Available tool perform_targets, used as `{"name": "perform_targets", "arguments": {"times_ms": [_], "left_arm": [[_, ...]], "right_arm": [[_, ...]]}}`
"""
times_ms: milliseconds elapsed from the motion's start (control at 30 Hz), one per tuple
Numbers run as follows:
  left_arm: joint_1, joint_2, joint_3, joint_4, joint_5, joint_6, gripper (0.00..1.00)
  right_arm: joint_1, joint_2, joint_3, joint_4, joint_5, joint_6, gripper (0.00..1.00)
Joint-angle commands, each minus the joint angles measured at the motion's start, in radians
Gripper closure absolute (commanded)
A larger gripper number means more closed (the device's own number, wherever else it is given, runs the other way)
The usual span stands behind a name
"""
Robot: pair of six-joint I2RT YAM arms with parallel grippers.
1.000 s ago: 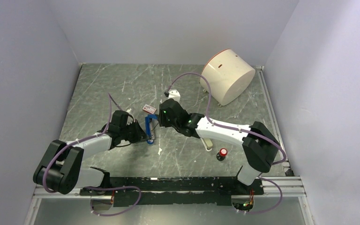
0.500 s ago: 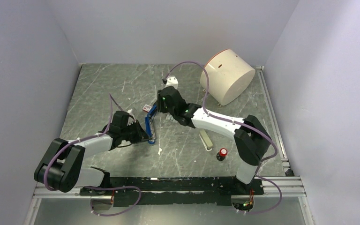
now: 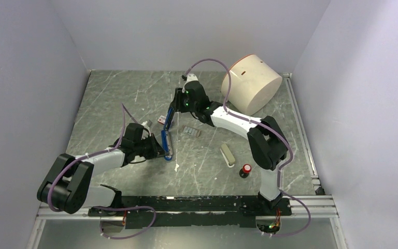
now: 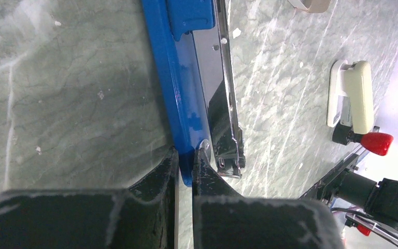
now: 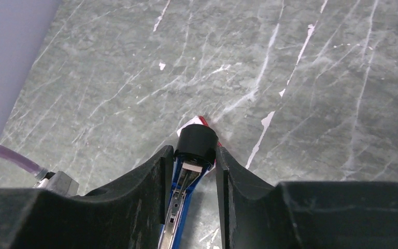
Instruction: Load the staples into the stapler
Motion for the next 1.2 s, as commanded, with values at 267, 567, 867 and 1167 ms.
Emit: {"name": "perform_targets", "arguments": {"times_ms": [267, 567, 867, 1167], "left_arm": [[-0.02, 0.004, -0.011, -0.15, -0.051, 0.068, 0.92], [-0.02, 0.028, -0.016, -0.127, -0.019, 0.049, 0.91], [-0.02, 0.019, -0.033, -0.084, -0.026, 0.003, 0.89], [-0.02, -0.041, -0.049, -0.099, -0.076, -0.037, 0.8]], "right_arm": [[0.015, 0.039, -0.008, -0.043, -0.124, 0.021, 0.35], [0.029, 0.045, -0.101, -0.004, -0.195, 0.069, 0.24], [0.095, 0.099, -0.057, -0.099, -0.078, 0.087, 0.34], [0.131, 0.134, -0.01, -0.188, -0.007, 0.063, 0.44]]}}
